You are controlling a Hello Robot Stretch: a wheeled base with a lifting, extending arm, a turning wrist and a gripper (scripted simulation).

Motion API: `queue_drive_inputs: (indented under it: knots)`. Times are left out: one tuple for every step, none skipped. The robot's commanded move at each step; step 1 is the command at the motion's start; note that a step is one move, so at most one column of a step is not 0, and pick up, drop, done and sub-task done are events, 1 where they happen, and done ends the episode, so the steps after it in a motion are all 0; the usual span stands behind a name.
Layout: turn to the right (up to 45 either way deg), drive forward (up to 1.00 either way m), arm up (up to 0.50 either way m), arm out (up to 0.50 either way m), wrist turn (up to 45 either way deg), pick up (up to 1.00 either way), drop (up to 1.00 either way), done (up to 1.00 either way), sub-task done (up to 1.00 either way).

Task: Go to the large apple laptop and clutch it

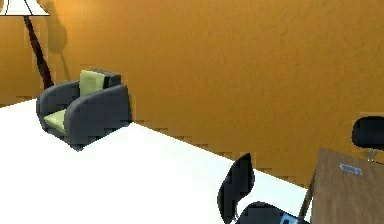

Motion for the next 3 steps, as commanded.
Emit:
queue_drive_inputs:
  knots:
    - [0.0, 0.00, 0.10, 0.00, 0.0, 0.00, 0.00, 0.00, 0.00]
    - [0.0, 0.00, 0.44, 0.00, 0.0, 0.00, 0.00, 0.00, 0.00]
    - [0.0, 0.00, 0.10, 0.00, 0.0, 0.00, 0.00, 0.00, 0.00]
